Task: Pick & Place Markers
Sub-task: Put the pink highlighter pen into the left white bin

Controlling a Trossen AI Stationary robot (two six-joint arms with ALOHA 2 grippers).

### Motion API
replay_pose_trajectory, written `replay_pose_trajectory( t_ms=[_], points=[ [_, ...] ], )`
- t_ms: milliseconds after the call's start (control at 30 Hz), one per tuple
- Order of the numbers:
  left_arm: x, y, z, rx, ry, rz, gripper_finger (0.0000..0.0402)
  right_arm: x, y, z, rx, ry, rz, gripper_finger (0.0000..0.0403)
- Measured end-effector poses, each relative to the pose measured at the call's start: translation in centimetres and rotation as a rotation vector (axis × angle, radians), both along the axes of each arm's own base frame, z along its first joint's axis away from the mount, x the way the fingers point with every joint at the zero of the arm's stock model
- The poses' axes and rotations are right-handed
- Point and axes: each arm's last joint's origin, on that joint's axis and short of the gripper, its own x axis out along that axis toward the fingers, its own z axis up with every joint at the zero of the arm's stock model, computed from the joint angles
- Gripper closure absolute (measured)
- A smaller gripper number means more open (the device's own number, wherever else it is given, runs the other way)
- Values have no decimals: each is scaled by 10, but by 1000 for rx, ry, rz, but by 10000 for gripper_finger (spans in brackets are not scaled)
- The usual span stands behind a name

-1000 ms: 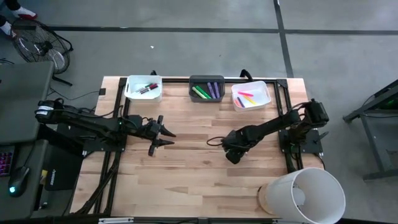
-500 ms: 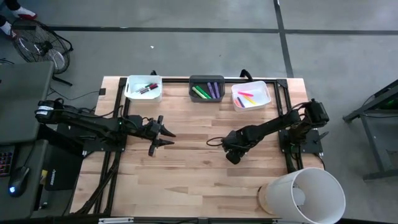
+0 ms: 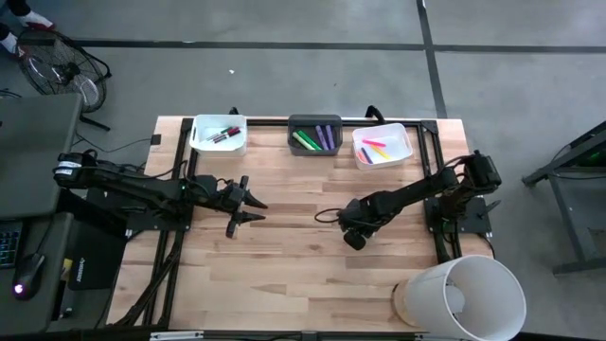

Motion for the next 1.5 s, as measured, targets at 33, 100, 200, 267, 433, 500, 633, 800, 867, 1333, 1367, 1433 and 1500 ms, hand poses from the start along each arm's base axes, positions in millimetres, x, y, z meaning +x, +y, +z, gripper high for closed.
replay_pose_trajectory(
  t_ms=[33,100,200,267,433,500,633,800,867,1333,1367,1433,1500],
  points=[
    [0,0,0,0,0,0,254,0,0,1,-3,-4,0,375],
    [0,0,0,0,0,0,254,0,0,2,-14,-11,1,379],
    [0,0,0,0,0,2,254,1,0,7,-33,-30,3,376],
    [0,0,0,-1,1,3,254,1,0,10,-46,-49,8,373],
    [0,0,0,-1,1,8,254,2,2,14,-94,-86,37,382],
    [0,0,0,0,0,9,254,5,1,16,-144,-130,30,383],
    [0,0,0,1,-1,14,254,12,0,18,-214,-212,25,380],
    [0,1,0,2,-1,27,254,27,2,23,-248,-373,67,383],
    [0,1,0,4,-3,36,254,33,2,26,-272,-437,91,383],
    [1,3,4,10,-46,110,254,72,4,59,-459,-909,267,378],
    [1,3,5,6,-57,114,254,74,4,62,-477,-936,278,378],
    [2,3,8,2,-88,115,254,78,3,68,-505,-993,295,380],
    [2,3,12,-2,-120,119,254,81,2,74,-536,-1048,315,380]
  ],
)
